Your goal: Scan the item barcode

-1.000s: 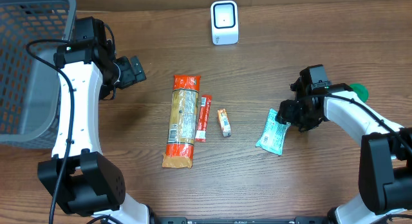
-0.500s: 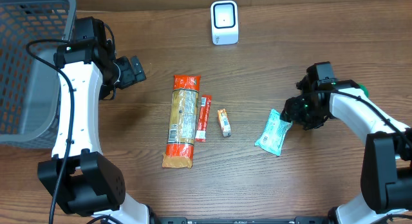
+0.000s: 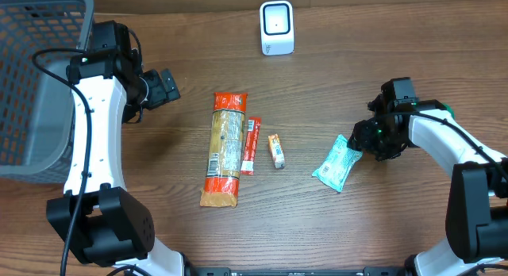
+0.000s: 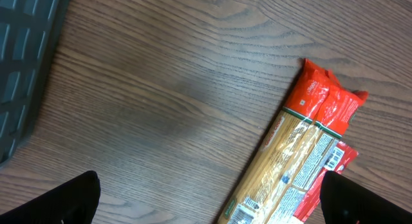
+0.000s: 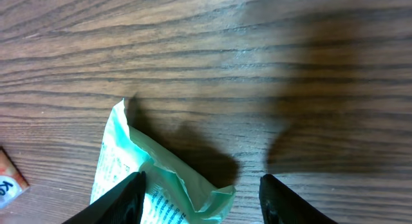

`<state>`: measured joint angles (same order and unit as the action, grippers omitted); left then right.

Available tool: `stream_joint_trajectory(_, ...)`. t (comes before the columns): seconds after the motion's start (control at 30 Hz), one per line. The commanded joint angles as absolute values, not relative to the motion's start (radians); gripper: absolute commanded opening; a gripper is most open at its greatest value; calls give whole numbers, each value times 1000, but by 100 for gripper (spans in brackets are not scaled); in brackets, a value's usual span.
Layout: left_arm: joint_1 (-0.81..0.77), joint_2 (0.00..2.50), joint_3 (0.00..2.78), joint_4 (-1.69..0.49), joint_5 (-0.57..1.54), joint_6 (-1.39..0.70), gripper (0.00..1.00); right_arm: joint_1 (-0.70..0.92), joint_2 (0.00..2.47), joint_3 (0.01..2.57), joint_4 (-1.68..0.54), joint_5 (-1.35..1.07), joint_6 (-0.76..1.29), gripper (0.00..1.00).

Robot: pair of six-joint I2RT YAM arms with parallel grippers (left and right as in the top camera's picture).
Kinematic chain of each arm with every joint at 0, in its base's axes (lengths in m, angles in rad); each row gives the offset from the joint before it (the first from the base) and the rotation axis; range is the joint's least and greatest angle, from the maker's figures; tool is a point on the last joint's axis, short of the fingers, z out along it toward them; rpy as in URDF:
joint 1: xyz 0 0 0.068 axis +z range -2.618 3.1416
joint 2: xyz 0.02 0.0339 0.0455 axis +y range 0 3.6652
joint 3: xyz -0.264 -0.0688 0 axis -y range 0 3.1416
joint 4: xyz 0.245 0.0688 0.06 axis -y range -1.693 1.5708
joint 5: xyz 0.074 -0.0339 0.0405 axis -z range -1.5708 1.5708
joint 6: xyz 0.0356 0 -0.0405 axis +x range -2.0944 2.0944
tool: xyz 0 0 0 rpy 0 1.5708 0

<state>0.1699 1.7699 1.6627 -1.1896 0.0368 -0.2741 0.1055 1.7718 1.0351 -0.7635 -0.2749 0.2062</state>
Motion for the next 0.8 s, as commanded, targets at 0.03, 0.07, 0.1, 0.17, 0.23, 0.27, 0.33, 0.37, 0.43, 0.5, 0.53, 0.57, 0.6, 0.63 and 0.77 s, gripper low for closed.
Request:
stream_joint_trajectory(0.03, 163, 1772, 1680, -1192, 33, -258, 100, 105, 1750, 1004, -764, -294, 208, 57)
stream_joint_trajectory(0.07, 163, 1772, 1680, -1192, 33, -258, 100, 105, 1750, 999, -764, -294, 208, 57)
stream_joint_trajectory(0.1, 163, 1772, 1680, -1192, 33, -258, 100, 105, 1750, 994, -764, -294, 208, 58)
stream_joint_trajectory(0.17, 163, 1772, 1680, -1192, 33, -258, 100, 105, 1750, 986, -765, -294, 208, 57)
stream_joint_trajectory(0.23, 163, 1772, 1680, -1192, 33, -258, 100, 105, 1750, 986, -764, -294, 208, 57)
stream_joint_trajectory(0.27, 163, 1772, 1680, -1192, 33, -258, 100, 105, 1749, 989, -764, -294, 208, 57)
stream_joint_trajectory(0.33, 163, 1772, 1680, -1192, 33, -258, 100, 104, 1749, 1003, -766, -294, 208, 58)
stream_joint_trajectory(0.37, 163, 1772, 1680, -1192, 33, -258, 100, 104, 1747, 1017, -773, -297, 208, 59)
stream_joint_trajectory(0.43, 163, 1772, 1680, -1192, 33, -258, 100, 104, 1742, 1045, -797, -314, 207, 62)
stream_joint_trajectory(0.5, 163, 1772, 1680, -1192, 33, -258, 100, 104, 1736, 1079, -830, -329, 207, 64)
stream_joint_trajectory(0.53, 163, 1772, 1680, -1192, 33, -258, 100, 104, 1733, 1095, -848, -339, 207, 64)
stream_joint_trajectory(0.57, 163, 1772, 1680, -1192, 33, -258, 100, 104, 1729, 1109, -867, -347, 207, 64)
stream_joint_trajectory(0.6, 163, 1772, 1680, -1192, 33, -258, 100, 104, 1727, 1118, -879, -348, 207, 65)
stream_joint_trajectory(0.63, 163, 1772, 1680, -1192, 33, -258, 100, 104, 1724, 1122, -890, -351, 207, 66)
stream_joint_trajectory(0.77, 163, 1772, 1680, -1192, 33, -258, 100, 105, 1724, 1118, -920, -353, 207, 67)
